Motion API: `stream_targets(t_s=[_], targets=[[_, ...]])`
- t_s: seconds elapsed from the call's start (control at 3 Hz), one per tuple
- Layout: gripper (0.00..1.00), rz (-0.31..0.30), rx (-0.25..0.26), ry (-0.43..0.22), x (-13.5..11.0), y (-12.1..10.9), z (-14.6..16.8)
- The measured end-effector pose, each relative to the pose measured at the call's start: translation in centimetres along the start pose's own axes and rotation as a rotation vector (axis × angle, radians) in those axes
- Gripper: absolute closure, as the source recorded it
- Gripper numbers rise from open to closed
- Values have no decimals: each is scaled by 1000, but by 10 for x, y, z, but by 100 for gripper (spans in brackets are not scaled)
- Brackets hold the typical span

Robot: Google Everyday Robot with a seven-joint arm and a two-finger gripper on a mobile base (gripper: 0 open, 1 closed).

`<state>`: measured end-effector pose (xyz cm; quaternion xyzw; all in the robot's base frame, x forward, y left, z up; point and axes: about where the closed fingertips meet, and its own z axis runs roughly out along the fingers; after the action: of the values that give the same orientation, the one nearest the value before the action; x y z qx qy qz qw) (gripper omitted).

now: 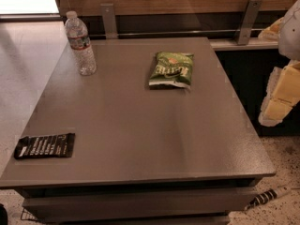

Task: Move green jalapeno chip bag near rxbar chocolate

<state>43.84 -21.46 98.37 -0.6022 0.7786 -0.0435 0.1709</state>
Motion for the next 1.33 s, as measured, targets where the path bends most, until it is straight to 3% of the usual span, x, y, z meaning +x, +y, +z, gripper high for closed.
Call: stream_targets(t_s=[0.33, 0.67, 1.0, 1.33], targets=[[0, 0, 0, 0, 0, 0, 0], [0, 5, 31, -34, -5, -21, 0], [0, 22, 96, -200, -20, -82, 15], [0, 18, 111, -403, -53, -130, 36]])
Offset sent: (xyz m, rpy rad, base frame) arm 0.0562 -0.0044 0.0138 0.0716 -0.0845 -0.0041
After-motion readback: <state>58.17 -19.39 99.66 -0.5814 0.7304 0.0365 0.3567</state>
